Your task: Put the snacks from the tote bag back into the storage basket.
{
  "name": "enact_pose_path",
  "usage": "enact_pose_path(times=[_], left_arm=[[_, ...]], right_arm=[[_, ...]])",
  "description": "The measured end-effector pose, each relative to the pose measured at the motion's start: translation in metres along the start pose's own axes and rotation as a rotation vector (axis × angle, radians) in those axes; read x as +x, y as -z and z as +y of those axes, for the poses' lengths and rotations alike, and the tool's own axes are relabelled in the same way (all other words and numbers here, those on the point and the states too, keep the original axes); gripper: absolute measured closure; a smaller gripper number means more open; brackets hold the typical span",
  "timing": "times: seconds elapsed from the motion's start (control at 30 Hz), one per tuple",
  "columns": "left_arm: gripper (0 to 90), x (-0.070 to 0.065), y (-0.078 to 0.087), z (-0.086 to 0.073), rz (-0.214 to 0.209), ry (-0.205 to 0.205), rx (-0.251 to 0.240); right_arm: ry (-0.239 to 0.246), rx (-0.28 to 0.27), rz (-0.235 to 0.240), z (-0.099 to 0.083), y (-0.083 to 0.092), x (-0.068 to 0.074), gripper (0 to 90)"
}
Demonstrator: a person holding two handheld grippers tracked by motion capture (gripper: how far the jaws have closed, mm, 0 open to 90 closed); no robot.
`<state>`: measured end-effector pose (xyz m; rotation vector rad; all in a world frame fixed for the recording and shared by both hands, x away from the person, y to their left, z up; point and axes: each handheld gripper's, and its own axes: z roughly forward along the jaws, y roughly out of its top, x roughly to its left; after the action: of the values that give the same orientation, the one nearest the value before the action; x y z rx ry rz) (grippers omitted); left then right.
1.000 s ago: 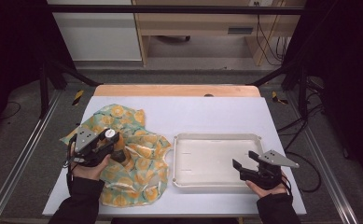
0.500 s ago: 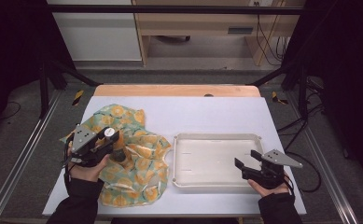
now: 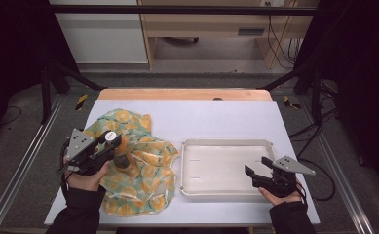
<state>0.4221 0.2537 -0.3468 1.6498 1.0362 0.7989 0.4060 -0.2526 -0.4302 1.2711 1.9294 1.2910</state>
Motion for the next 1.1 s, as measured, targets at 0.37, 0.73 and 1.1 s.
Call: enact_pose_path(times=[0.37, 0.73, 1.1], left_arm=[[58.5, -0.009, 0.009, 0.009, -0.001, -0.002, -0.020], [58.5, -0.025, 0.013, 0.016, -0.041, -0.016, -0.035], [58.5, -0.040, 0.020, 0.024, -0.082, -0.033, -0.055]], right_arm=[[0.001, -0.007, -0.002, 0.001, 0.002, 0.000, 27.4], [0.006, -0.004, 0.002, 0.000, 0.001, 0.000, 27.2], [0.002, -0.007, 0.002, 0.000, 0.001, -0.001, 27.2]])
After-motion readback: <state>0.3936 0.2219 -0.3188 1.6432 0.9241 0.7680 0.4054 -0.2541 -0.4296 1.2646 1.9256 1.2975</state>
